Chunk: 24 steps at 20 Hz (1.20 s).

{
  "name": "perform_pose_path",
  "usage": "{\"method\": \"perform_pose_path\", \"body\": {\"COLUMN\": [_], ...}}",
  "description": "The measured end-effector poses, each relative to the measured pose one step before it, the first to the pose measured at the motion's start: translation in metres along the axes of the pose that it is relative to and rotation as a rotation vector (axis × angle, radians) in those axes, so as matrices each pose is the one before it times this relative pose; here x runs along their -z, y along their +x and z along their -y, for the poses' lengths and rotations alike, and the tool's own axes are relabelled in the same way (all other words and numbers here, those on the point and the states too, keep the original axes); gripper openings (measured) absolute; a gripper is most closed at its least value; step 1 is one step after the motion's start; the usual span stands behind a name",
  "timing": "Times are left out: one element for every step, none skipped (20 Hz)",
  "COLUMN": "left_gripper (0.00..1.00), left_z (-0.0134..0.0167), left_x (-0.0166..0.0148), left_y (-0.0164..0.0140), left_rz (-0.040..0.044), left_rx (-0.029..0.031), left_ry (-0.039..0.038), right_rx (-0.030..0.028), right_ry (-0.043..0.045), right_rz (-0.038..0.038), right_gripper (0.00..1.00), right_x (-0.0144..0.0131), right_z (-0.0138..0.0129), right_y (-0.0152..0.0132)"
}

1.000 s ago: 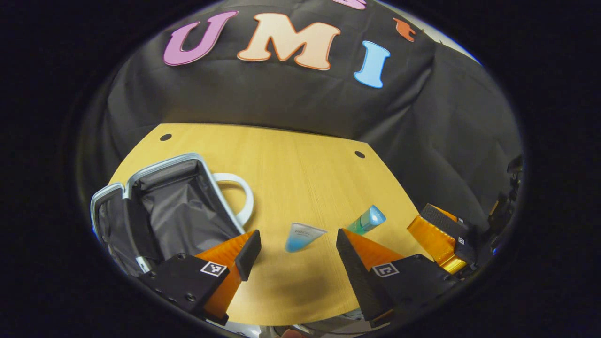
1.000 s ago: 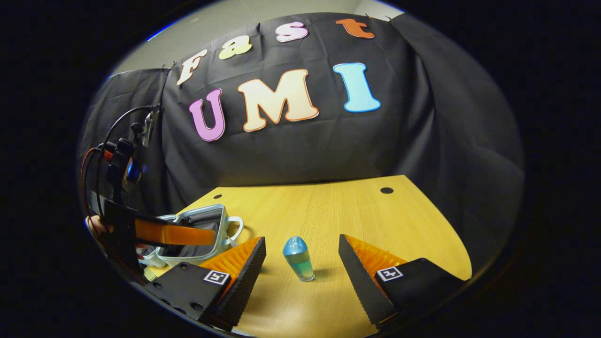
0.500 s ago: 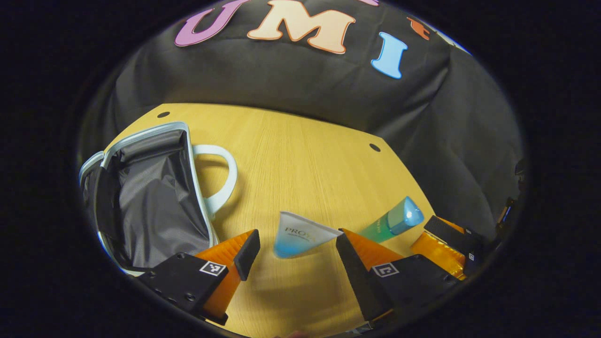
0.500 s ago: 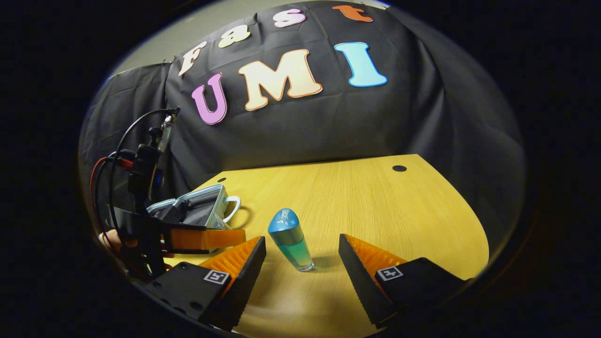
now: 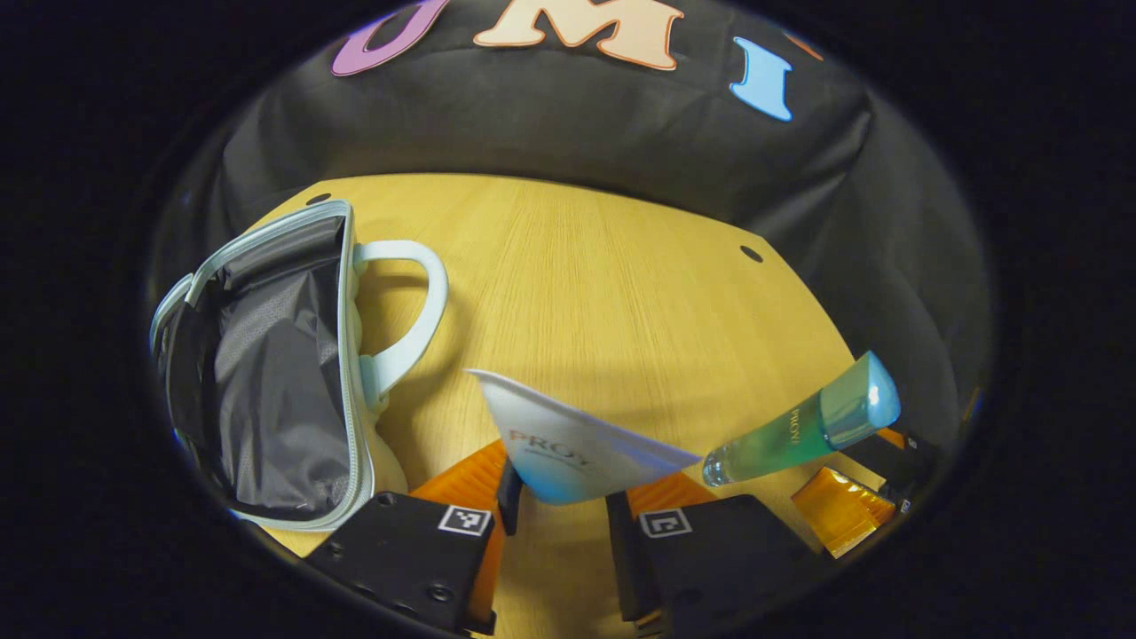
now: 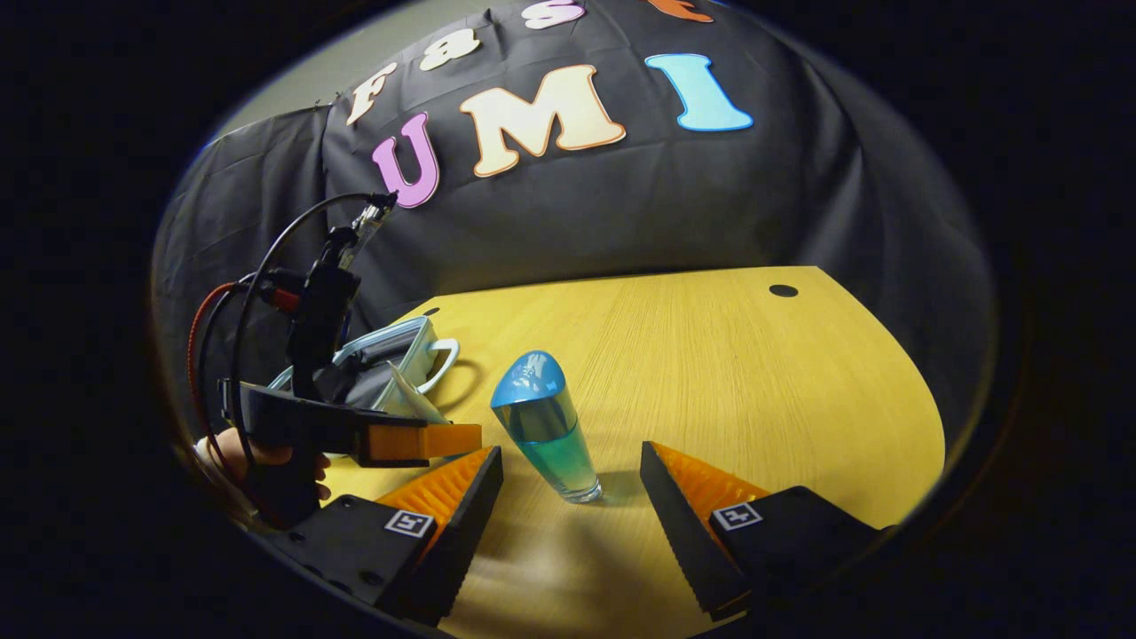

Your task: First open the suitcase, pack the skin care products into it, and then close the suitcase.

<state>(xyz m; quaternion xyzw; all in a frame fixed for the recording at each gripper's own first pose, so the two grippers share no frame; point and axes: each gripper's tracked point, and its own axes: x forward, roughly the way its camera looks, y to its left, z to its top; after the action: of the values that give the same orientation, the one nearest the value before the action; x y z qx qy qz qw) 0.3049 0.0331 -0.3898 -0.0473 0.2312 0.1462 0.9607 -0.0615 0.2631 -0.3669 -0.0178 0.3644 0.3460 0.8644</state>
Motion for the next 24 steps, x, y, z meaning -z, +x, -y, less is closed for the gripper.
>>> {"method": "perform_pose_path", "body": {"left_gripper": [0.44, 0.43, 0.41, 0.41, 0.4, 0.42, 0.4, 0.4, 0.42, 0.39, 0.39, 0.39, 0.36, 0.39, 0.39, 0.39, 0.39, 0.39, 0.39, 0.42, 0.4, 0.42, 0.43, 0.43], "left_z": [0.00186, -0.00015, 0.00115, 0.00181, 0.00346, 0.00218, 0.00252, 0.00166, 0.00169, 0.00058, -0.00036, -0.00098, -0.00333, -0.00535, -0.00572, -0.00822, -0.01003, -0.0122, -0.01192, -0.01216, -0.01333, -0.01359, -0.01478, -0.01595], "left_x": [-0.00071, 0.00014, -0.00008, 0.00038, -0.00282, -0.00384, -0.00599, -0.00882, -0.00807, -0.00787, -0.00894, -0.01137, -0.00964, -0.00731, -0.0062, -0.00571, -0.00472, -0.00267, -0.00202, -0.00037, -0.00074, -0.00185, -0.00232, -0.00378], "left_y": [0.00055, -0.00007, -0.0005, -0.00214, -0.00376, -0.00543, -0.00764, -0.00768, -0.00905, -0.00883, -0.01027, -0.01025, -0.00962, -0.00743, -0.0068, -0.0067, -0.007, -0.00513, -0.00505, -0.00393, -0.00707, -0.00567, -0.00522, -0.00122], "left_rz": [-0.00046, -0.00729, -0.0094, -0.00697, -0.00439, 0.00213, 0.0057, 0.01463, 0.01327, 0.01194, 0.01173, 0.02377, 0.01675, 0.01401, 0.00653, 0.01031, 0.01332, 0.00481, 0.00543, -0.00732, -0.00159, 0.00061, -0.00126, -0.00337], "left_rx": [0.01326, 0.00562, 0.00598, 0.00995, 0.01494, 0.0105, 0.0094, 0.0069, 0.00858, 0.00653, 0.00526, 0.00063, -0.00391, -0.00336, -0.00434, -0.00876, -0.02041, -0.02224, -0.02004, -0.02413, -0.01986, -0.01974, -0.02483, -0.02562], "left_ry": [-0.00754, -0.00763, -0.00455, -0.00995, -0.01192, -0.01002, -0.00098, 0.00371, 0.00171, -0.00486, -0.00775, -0.00914, -0.00993, -0.01273, -0.01239, -0.01235, -0.0068, -0.0055, -0.00829, -0.01391, -0.01525, -0.01554, -0.01428, -0.00958], "right_rx": [-0.00319, -0.00341, -0.00383, -0.00486, -0.00689, -0.00333, -0.0055, -0.00154, -0.00139, 0.00119, -0.00152, -0.00191, -0.00146, -0.00932, -0.00694, 0.02013, 0.00027, 0.00323, 0.0095, 0.01174, 0.00507, 0.0026, 0.00439, 0.00547], "right_ry": [-0.00042, 0.00085, 0.00158, 0.00215, 0.00186, 0.00173, 0.00295, 0.0019, -0.00128, -0.00514, -0.00959, -0.00971, -0.0094, -0.0059, -0.00516, -0.00971, -0.00852, -0.01292, -0.02464, -0.02743, -0.01173, -0.00464, -0.00013, -0.00087], "right_rz": [-0.00654, -0.00675, -0.00143, 0.00174, 0.00357, 0.00058, -0.0021, -0.00074, -0.00104, 0.00454, 0.00352, 0.00029, -0.00404, -0.00659, -0.00786, -0.00101, 0.00282, -0.00411, 0.00159, 0.00799, -0.0066, -0.00415, -0.01593, -0.01072], "right_gripper": [0.94, 0.98, 0.98, 0.98, 0.98, 0.98, 0.98, 0.97, 0.97, 0.97, 0.97, 0.96, 0.92, 0.87, 0.8, 0.68, 0.62, 0.56, 0.57, 0.52, 0.47, 0.43, 0.41, 0.41], "right_x": [0.00201, 0.00128, 0.00061, -0.00169, 0.00104, -0.00036, 0.00093, 0.00043, 0.00147, 0.00011, 0.00154, 0.00101, 0.0022, 0.00117, 0.00306, 0.0002, -0.00075, 0.00123, 0.00015, -0.00224, 0.00138, -0.00086, 0.00118, -0.00037], "right_z": [0.00071, 0.0007, 0.00102, 0.00026, -0.00037, -0.00053, -0.00059, -0.00042, -0.00109, -0.00097, -0.00135, -0.00087, -0.00157, -0.00252, -0.0028, 0.00409, -0.00036, -0.00069, 0.00018, 0.00123, 0.00096, -0.00043, -0.00003, 0.00001], "right_y": [0.00421, 0.0047, 0.00478, 0.00482, 0.00477, 0.00451, 0.00458, 0.00494, 0.0025, 0.00386, 0.00137, 0.00173, 0.00143, 0.00155, 0.00226, 0.00162, -0.00095, 0.00115, -0.00054, -0.00062, -0.00058, 0.0011, -0.00073, -0.00067]}}
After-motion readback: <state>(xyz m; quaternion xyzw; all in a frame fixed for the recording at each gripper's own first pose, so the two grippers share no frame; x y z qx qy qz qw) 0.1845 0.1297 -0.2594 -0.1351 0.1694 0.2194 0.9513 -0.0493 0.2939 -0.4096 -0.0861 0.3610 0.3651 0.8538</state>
